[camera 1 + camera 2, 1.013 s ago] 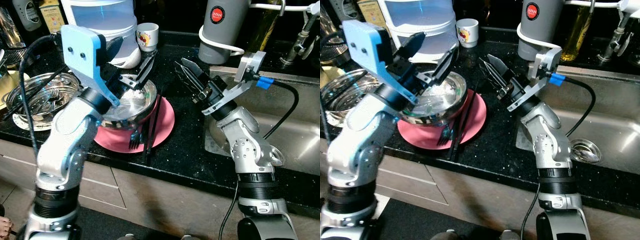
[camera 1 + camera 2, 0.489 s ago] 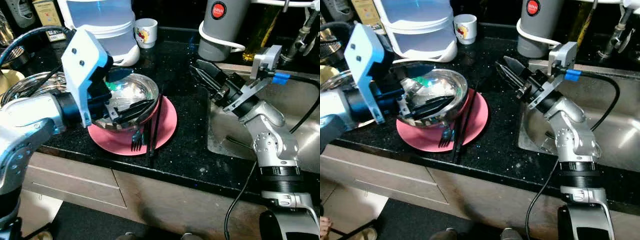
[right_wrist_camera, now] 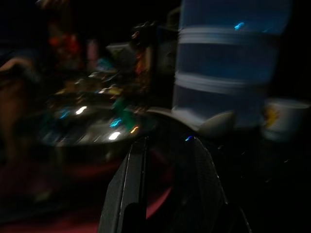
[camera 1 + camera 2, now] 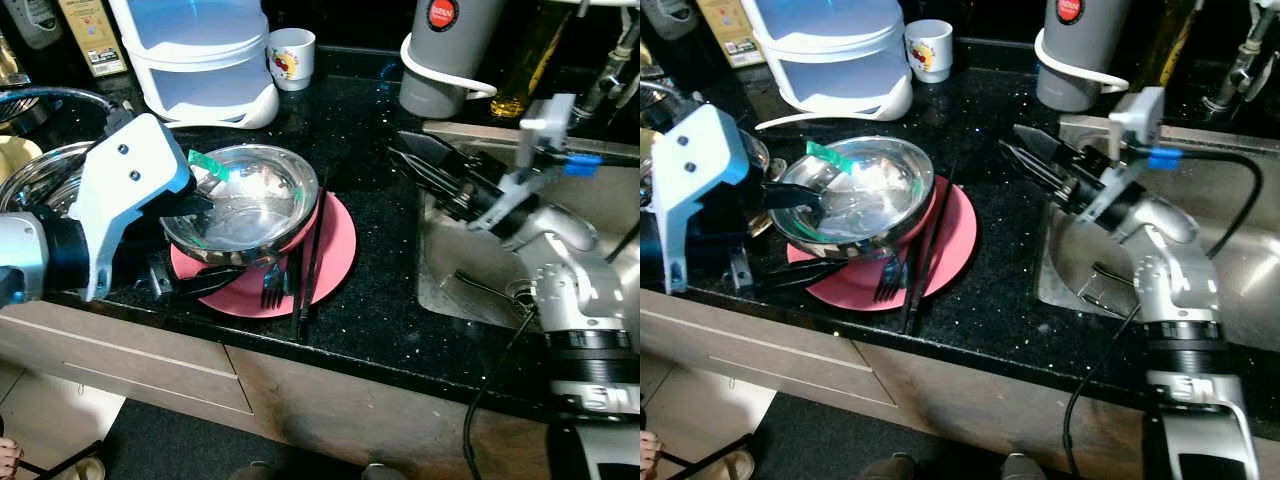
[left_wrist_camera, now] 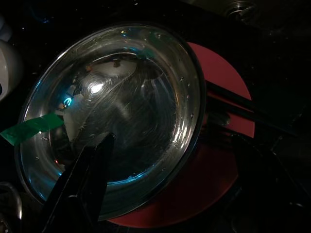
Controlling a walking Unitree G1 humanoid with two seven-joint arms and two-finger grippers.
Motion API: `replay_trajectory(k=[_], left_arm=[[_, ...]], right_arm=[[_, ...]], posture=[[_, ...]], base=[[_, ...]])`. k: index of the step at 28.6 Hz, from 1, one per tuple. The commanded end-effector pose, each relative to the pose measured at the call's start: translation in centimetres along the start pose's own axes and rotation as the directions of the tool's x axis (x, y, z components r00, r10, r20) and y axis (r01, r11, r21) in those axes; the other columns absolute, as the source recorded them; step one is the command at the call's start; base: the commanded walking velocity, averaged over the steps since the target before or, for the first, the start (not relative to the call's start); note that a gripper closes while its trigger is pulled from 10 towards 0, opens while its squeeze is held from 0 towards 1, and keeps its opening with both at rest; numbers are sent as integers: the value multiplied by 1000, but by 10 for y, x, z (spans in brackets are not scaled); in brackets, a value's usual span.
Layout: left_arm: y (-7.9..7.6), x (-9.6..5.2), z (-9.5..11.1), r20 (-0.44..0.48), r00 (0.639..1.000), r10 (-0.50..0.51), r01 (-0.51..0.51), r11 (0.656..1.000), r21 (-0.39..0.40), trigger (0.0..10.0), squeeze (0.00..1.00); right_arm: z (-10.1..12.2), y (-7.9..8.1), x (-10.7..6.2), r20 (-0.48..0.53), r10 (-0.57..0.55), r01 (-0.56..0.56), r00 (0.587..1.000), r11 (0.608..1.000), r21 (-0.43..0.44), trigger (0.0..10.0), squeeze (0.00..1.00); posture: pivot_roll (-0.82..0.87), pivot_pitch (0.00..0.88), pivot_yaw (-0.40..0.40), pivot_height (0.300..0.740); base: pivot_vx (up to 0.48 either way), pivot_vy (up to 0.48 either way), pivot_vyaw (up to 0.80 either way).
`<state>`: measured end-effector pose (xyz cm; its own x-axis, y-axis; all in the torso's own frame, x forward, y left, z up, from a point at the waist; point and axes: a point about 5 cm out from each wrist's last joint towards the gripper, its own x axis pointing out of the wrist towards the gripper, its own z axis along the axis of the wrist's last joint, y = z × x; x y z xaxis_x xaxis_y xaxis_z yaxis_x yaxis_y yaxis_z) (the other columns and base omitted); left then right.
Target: Kitchen organization
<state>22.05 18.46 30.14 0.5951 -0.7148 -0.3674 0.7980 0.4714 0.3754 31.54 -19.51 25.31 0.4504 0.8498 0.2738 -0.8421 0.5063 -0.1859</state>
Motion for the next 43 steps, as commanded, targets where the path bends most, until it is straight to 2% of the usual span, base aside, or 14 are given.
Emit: replay_trajectory(k=[1, 5, 6, 10, 15, 28, 37, 38, 39, 40, 43], left_arm=[[-1, -4, 0, -26, 1000, -7, 7, 1000, -1, 10000, 0], [1, -6, -1, -39, 999, 6, -6, 1000, -1, 10000, 0], [3, -7, -2, -45, 999, 16, -17, 1000, -4, 10000, 0], [7, -7, -5, -44, 999, 29, -29, 1000, 6, 10000, 0], [6, -2, -11, -62, 998, -10, 10, 1000, -5, 10000, 0], [23, 7, -24, -109, 992, -65, 69, 997, 29, 10000, 0], [36, 17, -29, -110, 986, -125, 134, 987, 83, 9961, 0], [39, 19, -30, -110, 986, -125, 134, 987, 88, 4000, 0], [40, 19, -31, -107, 986, -125, 134, 987, 89, 4000, 0], [41, 20, -31, -105, 986, -128, 138, 986, 96, 0, 0], [43, 23, -30, -107, 983, -146, 159, 980, 119, 0, 0]], right_arm=[[0, 7, -8, -36, 101, -100, 994, 995, 28, 10000, 0], [-3, 12, -12, -83, 165, -162, 983, 986, 45, 10000, 0], [-4, 17, -13, -101, 215, -210, 971, 976, 61, 10000, 0], [-6, 29, -13, -128, 301, -290, 945, 952, 101, 10000, 0], [-6, 37, -14, -139, 353, -338, 925, 933, 120, 10000, 0], [0, 50, -13, -153, 412, -395, 898, 909, 129, 10000, 0], [0, 56, -11, -147, 412, -394, 899, 909, 139, 10000, 0], [1, 56, -11, -147, 410, -392, 900, 910, 139, 10000, 0], [1, 56, -11, -147, 409, -390, 901, 910, 138, 10000, 0], [1, 56, -11, -147, 406, -388, 902, 911, 137, 10000, 0], [1, 57, -11, -147, 401, -383, 904, 914, 136, 10000, 0]], posture=[[52, 88, -2, 740], [52, 88, -2, 740], [53, 91, -3, 740], [52, 96, -3, 740], [50, 97, -2, 740], [25, 105, 8, 740], [13, 112, 9, 740], [12, 113, 10, 740], [12, 113, 10, 740], [9, 113, 11, 740], [7, 114, 10, 740]], base=[[0, 0, 0], [0, 0, 0], [0, 0, 0], [0, 0, 0], [0, 0, 0], [0, 0, 0], [0, 0, 0], [0, 0, 0], [0, 0, 0], [0, 0, 0], [0, 0, 0]])
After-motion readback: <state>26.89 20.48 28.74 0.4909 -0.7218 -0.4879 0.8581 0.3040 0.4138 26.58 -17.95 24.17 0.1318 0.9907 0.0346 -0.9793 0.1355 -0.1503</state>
